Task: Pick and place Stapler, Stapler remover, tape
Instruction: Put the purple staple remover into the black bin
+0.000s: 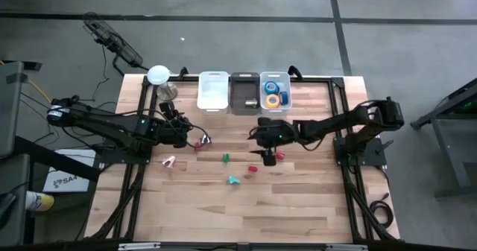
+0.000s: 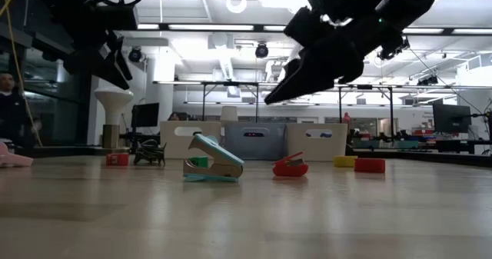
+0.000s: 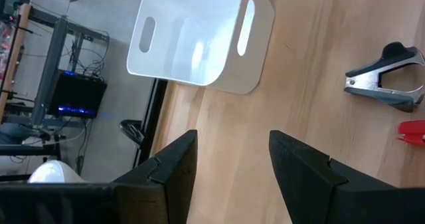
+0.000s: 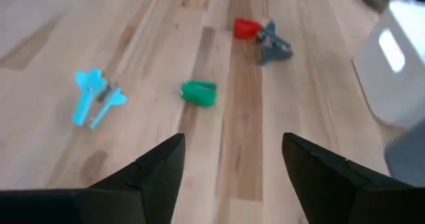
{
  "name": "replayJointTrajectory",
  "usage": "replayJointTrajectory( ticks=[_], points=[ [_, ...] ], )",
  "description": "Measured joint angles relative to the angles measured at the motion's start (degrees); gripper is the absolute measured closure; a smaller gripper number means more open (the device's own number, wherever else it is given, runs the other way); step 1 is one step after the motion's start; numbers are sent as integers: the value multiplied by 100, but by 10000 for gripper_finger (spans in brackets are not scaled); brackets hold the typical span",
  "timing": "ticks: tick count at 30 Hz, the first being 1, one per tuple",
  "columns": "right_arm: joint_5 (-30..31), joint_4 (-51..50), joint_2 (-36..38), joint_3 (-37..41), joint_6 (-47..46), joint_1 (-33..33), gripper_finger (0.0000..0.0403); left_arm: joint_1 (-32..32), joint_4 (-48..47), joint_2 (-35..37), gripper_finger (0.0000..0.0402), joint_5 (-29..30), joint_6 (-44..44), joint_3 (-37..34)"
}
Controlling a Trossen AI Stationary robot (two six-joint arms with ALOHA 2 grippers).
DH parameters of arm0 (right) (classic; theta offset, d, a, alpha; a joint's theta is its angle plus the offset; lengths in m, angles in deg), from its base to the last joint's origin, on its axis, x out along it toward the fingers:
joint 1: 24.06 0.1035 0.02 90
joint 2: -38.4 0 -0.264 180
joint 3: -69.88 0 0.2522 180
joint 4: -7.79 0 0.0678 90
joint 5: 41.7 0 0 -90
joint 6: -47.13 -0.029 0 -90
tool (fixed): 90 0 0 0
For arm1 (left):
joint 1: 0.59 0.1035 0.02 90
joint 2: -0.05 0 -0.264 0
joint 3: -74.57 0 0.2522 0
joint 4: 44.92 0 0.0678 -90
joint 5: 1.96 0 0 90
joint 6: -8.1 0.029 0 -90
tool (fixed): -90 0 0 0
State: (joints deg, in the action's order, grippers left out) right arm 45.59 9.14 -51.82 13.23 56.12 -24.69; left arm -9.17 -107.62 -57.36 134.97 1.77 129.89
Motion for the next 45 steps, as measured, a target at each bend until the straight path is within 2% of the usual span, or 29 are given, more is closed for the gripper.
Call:
replayJointTrajectory(
  ticks=[6,13,23,30,34,38,45],
  points=[
    [727,156,-2,0,-157,507,144,0,11,1,218,-2,0,0],
    [1170,344,-92,-3,-689,1027,143,0,189,2,218,-37,136,0],
    [1526,1646,-1217,-233,-902,1692,143,0,425,2,218,-481,439,0],
    [1646,1601,-2101,-992,-967,2058,143,-2,404,2,218,-867,435,0],
    [2046,1261,-2547,-1422,-1196,2238,143,-4,388,2,218,-1017,309,0],
    [2502,828,-2837,-1744,-1621,2331,143,-4,385,2,218,-1139,279,0],
    [2626,680,-3099,-2015,-2085,2313,143,-4,378,2,218,-1236,168,0]
  ],
)
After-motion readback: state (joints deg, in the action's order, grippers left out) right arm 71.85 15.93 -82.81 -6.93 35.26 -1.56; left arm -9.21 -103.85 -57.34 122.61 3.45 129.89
